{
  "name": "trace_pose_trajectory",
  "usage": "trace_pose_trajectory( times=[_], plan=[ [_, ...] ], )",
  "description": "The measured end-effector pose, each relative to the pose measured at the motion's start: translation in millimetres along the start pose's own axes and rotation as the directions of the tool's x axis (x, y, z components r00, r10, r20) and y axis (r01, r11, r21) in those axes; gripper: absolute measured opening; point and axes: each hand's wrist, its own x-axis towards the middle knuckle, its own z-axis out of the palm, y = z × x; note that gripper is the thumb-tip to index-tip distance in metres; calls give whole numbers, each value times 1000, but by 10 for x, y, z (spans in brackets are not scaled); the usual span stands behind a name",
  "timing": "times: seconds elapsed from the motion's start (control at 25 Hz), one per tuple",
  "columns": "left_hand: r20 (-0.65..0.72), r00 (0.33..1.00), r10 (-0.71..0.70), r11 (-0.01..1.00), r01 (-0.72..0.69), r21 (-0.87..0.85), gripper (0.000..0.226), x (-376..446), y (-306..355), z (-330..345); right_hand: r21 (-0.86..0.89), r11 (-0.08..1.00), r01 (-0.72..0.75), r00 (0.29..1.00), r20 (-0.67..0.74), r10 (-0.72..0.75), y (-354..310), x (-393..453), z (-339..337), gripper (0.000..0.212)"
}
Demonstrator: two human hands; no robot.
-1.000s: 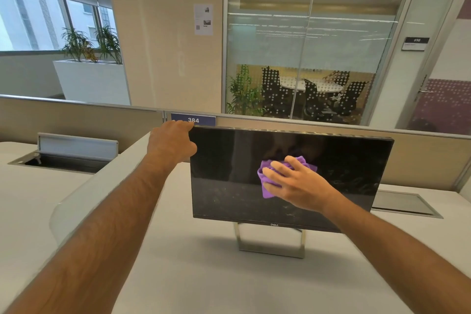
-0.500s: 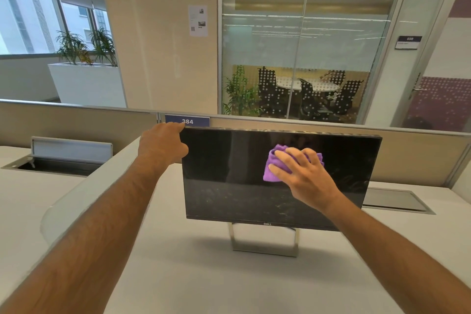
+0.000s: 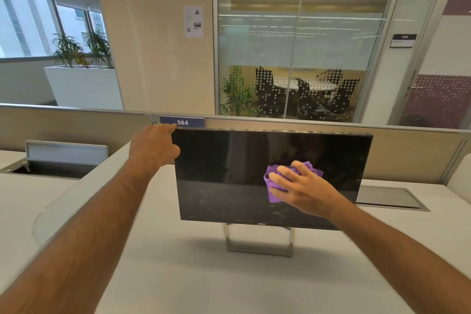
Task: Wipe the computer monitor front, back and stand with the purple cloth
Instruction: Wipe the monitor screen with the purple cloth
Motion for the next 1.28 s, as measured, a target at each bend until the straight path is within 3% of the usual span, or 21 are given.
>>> trace_pose_trajectory(
  times=[0.04,0.16,0.2,0.32,0.36,0.52,0.68,0.84,1.0,1.16,1.2,1.28],
  plan=[
    [0,1000,-2,1000,2,1,58,-4,3,9,-10,1000,22,999,24,-21,26,-46,-1,71],
    [-4,1000,-11,1000,11,-2,59,3,12,25,68,967,-244,970,-2,245,160,-70,-12,69],
    [-9,1000,-12,1000,12,-8,59,7,18,23,72,960,-269,963,-7,270,156,-73,-15,69],
    [-14,1000,-13,1000,13,-2,59,2,25,25,-2,1000,-5,1000,29,5,49,-181,60,74],
    [-15,1000,-14,1000,14,3,60,1,25,25,-11,1000,16,999,34,-16,76,-223,58,75],
    [-10,1000,-9,1000,9,10,60,9,15,32,116,935,-336,939,-38,342,244,-297,47,71],
    [-17,1000,-9,1000,9,10,60,2,16,36,22,996,-91,996,25,90,194,-516,174,78],
    [-27,1000,-13,1000,13,4,60,-12,27,46,133,905,-404,910,-42,413,329,-645,168,72],
    [-28,999,-20,1000,20,6,61,-16,33,48,31,985,-170,985,17,170,239,-864,272,76],
    [-27,999,-23,1000,23,15,61,-18,39,58,129,893,-432,898,-32,439,369,-903,249,74],
    [-28,999,-24,1000,25,15,61,-20,47,53,111,909,-402,913,-27,407,346,-913,261,75],
    [-26,999,-21,999,21,25,62,-24,60,46,56,977,-207,978,17,206,279,-1003,320,80]
  ],
)
